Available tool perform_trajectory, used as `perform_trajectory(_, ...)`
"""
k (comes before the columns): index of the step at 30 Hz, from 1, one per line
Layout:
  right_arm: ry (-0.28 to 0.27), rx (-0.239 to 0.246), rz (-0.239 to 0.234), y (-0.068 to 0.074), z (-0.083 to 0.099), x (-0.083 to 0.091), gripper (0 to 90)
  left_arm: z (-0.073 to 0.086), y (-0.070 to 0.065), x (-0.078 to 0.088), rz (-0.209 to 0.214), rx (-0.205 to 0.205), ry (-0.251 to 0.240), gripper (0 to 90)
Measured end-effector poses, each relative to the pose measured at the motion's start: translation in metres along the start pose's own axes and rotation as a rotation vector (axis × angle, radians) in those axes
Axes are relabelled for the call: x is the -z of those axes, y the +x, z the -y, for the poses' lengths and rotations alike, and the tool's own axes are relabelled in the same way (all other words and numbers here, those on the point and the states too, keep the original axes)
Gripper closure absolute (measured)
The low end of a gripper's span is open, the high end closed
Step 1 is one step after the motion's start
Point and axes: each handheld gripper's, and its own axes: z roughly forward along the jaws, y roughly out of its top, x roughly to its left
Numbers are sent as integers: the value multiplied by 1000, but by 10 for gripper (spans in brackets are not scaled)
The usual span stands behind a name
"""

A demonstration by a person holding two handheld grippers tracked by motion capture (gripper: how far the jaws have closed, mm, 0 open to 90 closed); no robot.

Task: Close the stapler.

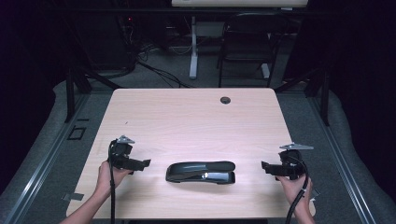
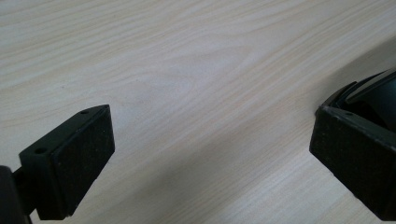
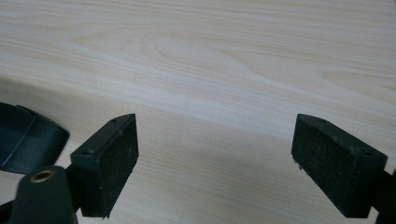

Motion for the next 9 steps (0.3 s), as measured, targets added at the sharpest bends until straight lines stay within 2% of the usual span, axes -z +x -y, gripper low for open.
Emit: perform_trajectory(9,16,-15,14,-10,4,-4,85,-2,2,-7,-5,-6,13,1)
